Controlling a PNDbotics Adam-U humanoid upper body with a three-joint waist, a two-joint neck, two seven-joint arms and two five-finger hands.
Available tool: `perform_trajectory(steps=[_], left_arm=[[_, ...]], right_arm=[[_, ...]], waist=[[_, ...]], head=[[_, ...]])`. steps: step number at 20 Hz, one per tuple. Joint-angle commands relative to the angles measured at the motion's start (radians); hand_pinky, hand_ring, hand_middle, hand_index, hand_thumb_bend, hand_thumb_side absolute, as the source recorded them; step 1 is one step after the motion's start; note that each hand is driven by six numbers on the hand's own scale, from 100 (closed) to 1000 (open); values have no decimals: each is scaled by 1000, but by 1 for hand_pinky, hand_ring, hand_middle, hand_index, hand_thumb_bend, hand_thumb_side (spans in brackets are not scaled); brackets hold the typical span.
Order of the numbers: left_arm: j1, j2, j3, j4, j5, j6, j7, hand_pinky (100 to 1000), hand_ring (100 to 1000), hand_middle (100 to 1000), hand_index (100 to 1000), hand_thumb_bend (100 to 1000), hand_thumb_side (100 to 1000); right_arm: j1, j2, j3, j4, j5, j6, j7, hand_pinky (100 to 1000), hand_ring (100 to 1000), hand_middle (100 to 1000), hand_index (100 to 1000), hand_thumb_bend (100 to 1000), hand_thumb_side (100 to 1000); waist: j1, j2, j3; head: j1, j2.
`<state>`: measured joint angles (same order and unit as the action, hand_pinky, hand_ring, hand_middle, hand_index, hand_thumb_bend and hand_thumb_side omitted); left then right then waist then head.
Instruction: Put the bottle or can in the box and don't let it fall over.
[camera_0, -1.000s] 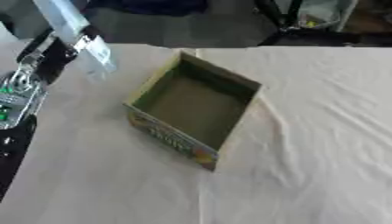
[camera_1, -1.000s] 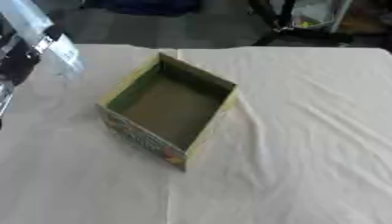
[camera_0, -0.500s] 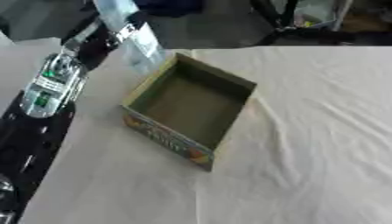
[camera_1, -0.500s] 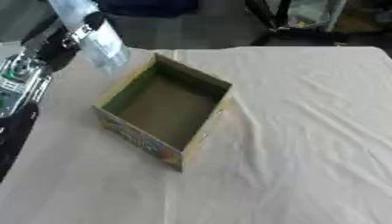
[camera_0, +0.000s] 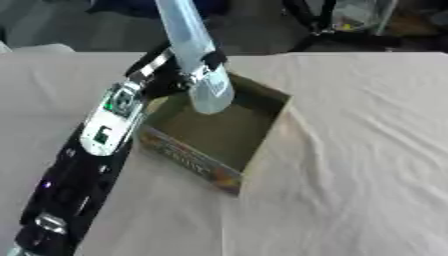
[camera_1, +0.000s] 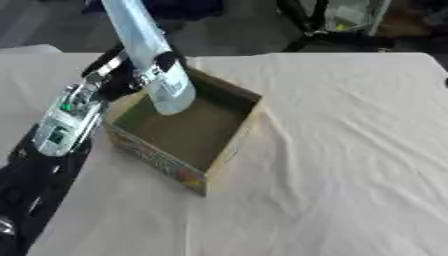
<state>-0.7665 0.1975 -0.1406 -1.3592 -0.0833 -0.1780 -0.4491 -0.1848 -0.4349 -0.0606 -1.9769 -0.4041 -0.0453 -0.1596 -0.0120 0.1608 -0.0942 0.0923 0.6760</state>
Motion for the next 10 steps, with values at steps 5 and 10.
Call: perform_trajectory(steps=[5,10], left_arm=[[-21,-56,0,37,-101,-72,31,953,669,1000,110,100,672],[-21,-69,1,65,-151,-117,62,947,672,1000,111,100,672]], right_arm=[[-20,-9,-5,-23,-13,3,2,1000,1000,1000,1000,100,470],[-25,-8,-4,-23,-16,5,3,1000,1000,1000,1000,100,470]], waist=[[-3,-9,-8],[-3,-6,-12]], head=[[2,-3],[3,-3]])
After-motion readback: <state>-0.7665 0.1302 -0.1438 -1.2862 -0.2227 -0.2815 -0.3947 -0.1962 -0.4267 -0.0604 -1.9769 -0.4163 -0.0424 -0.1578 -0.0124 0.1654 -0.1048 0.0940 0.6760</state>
